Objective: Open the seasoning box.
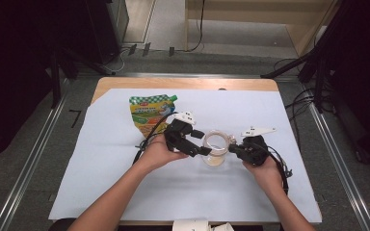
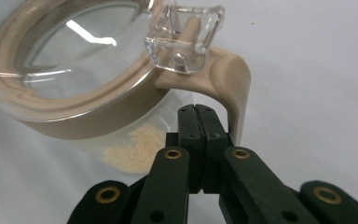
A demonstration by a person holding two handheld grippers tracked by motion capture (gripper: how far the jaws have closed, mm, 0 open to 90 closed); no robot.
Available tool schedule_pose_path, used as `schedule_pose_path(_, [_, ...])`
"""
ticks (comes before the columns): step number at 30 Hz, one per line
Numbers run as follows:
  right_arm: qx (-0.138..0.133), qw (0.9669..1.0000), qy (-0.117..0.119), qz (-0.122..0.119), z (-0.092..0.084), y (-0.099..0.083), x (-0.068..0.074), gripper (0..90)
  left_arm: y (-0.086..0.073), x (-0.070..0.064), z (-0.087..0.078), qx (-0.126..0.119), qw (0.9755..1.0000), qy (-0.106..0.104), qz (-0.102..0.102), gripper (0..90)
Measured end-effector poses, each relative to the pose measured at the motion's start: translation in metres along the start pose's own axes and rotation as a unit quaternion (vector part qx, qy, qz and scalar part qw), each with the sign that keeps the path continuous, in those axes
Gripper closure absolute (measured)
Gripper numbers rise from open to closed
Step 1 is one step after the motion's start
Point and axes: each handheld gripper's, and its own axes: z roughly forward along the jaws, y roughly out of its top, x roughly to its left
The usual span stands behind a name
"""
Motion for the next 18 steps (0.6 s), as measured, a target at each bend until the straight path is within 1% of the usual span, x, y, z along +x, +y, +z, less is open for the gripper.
schedule_pose_path(4, [0.001, 1.0000, -0.001, 0.000, 0.005, -0.003, -0.001, 90.0, 0.000, -0.001, 0.002, 0.001, 1.0000, 0.003, 0.003, 26.3])
schedule_pose_path(5, [0.000, 1.0000, -0.001, 0.001, 0.006, -0.003, -0.001, 90.0, -0.001, -0.001, 0.002, -0.001, 1.0000, 0.002, 0.001, 26.3])
schedule_pose_path(7, [0.004, 0.9999, -0.008, 0.004, 0.008, -0.004, 0.000, 90.0, -0.001, 0.000, 0.002, -0.005, 1.0000, 0.001, -0.004, 26.1])
schedule_pose_path(8, [0.008, 0.9999, -0.013, 0.002, 0.011, -0.005, 0.001, 90.0, -0.001, 0.001, 0.003, -0.002, 1.0000, 0.001, -0.003, 25.4])
schedule_pose_path(9, [0.008, 0.9999, -0.013, 0.002, 0.011, -0.005, 0.001, 90.0, -0.001, 0.001, 0.003, -0.002, 1.0000, 0.001, -0.003, 24.2])
schedule_pose_path(10, [0.011, 0.9998, -0.018, 0.003, 0.013, -0.007, 0.001, 90.0, -0.002, 0.001, 0.006, 0.002, 1.0000, 0.005, 0.000, 23.2])
schedule_pose_path(11, [0.011, 0.9998, -0.015, 0.005, 0.013, -0.007, 0.001, 90.0, -0.002, 0.000, 0.007, 0.003, 0.9999, 0.015, 0.000, 20.3])
schedule_pose_path(12, [0.011, 0.9998, -0.014, 0.008, 0.013, -0.007, 0.000, 90.0, -0.003, 0.000, 0.008, 0.000, 0.9999, 0.017, 0.002, 17.2])
schedule_pose_path(13, [0.011, 0.9998, -0.014, 0.008, 0.013, -0.007, 0.000, 90.0, -0.003, 0.000, 0.008, 0.000, 0.9999, 0.017, 0.002, 16.4])
schedule_pose_path(14, [0.010, 0.9998, -0.016, 0.010, 0.013, -0.007, 0.002, 90.0, -0.003, 0.000, 0.010, -0.005, 0.9999, 0.012, -0.001, 15.4])
schedule_pose_path(15, [0.008, 0.9998, -0.016, 0.009, 0.013, -0.006, 0.002, 90.0, -0.004, 0.000, 0.014, -0.005, 0.9999, 0.014, 0.001, 15.5])
schedule_pose_path(18, [0.005, 0.9999, -0.014, 0.006, 0.013, -0.006, 0.004, 90.0, -0.004, -0.002, 0.020, 0.006, 0.9996, 0.026, 0.012, 12.9])
